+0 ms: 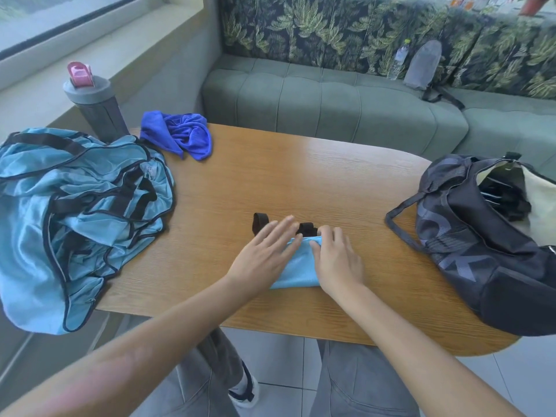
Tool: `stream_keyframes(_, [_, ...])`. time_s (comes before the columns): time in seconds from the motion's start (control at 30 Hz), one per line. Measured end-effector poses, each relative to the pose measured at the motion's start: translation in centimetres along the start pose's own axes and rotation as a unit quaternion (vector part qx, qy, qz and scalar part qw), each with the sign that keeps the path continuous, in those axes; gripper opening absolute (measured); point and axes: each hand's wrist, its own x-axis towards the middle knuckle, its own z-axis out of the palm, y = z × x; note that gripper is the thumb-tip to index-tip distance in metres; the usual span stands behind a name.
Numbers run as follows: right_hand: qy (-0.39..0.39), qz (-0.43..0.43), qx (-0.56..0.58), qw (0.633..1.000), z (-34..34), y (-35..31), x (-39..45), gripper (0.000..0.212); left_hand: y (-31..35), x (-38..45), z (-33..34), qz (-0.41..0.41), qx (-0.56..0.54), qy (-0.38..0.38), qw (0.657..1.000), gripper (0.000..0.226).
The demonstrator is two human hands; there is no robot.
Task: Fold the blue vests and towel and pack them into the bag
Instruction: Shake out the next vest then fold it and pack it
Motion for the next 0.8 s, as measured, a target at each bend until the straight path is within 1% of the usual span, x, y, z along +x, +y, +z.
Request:
stream_keyframes(0.03, [-0.007, -0.003, -0.008, 1.000, 0.1, 0.2, 0.1, 0.038, -0.5, 0.2, 0.3, 0.026, -0.006, -0.040, 0.999, 0.065])
stream_keyframes(0.07, [-0.017, -0.010, -0.016, 1.000, 0.3, 0.4, 0.3, 0.043, -0.9, 0.3, 0.4, 0.032, -0.022, -0.073, 0.997, 0.065])
stream_keyframes(0.13, [-0.027, -0.029, -0.019, 0.999, 0.7, 0.7, 0.5, 0.049, -1.4, 0.7, 0.7, 0.011, -0.076, -0.109, 0.991, 0.061])
stream_keyframes(0.2, [-0.021, -0.041, -0.017, 0.999, 1.1, 0.9, 0.6, 0.051, -1.8, 1.0, 0.4, -0.029, -0.137, -0.145, 0.980, 0.059])
stream_keyframes(0.33, [-0.018, -0.040, -0.027, 0.999, 2.1, 1.0, 1.0, 0.052, -2.0, 0.6, 0.6, -0.066, -0.211, -0.166, 0.961, 0.065])
stream_keyframes(0.4, [-0.018, -0.034, -0.031, 0.999, 2.2, 0.9, 0.9, 0.054, -2.0, 0.6, 0.8, -0.074, -0.217, -0.183, 0.956, 0.066])
stream_keyframes(0.47, [-0.042, -0.021, -0.018, 0.999, 2.0, 0.9, 1.1, 0.054, -1.9, 0.8, 0.6, -0.081, -0.222, -0.203, 0.950, 0.067])
stream_keyframes(0.57, [-0.122, 0.011, 0.056, 0.991, 0.6, 1.2, 2.5, 0.047, -1.8, 1.8, -0.3, -0.101, -0.227, -0.220, 0.943, 0.065])
stream_keyframes(0.67, [-0.188, 0.043, 0.159, 0.968, -1.4, 1.9, 4.5, 0.046, -2.4, 3.8, -1.5, -0.113, -0.219, -0.219, 0.944, 0.062])
stream_keyframes(0.73, [-0.214, 0.048, 0.211, 0.952, -2.5, 2.4, 4.9, 0.050, -3.0, 5.6, -2.2, -0.105, -0.213, -0.242, 0.941, 0.058])
stream_keyframes(0.8, [-0.212, 0.033, 0.258, 0.942, -3.2, 2.8, 4.9, 0.045, -3.6, 7.3, -2.8, -0.098, -0.219, -0.287, 0.927, 0.056])
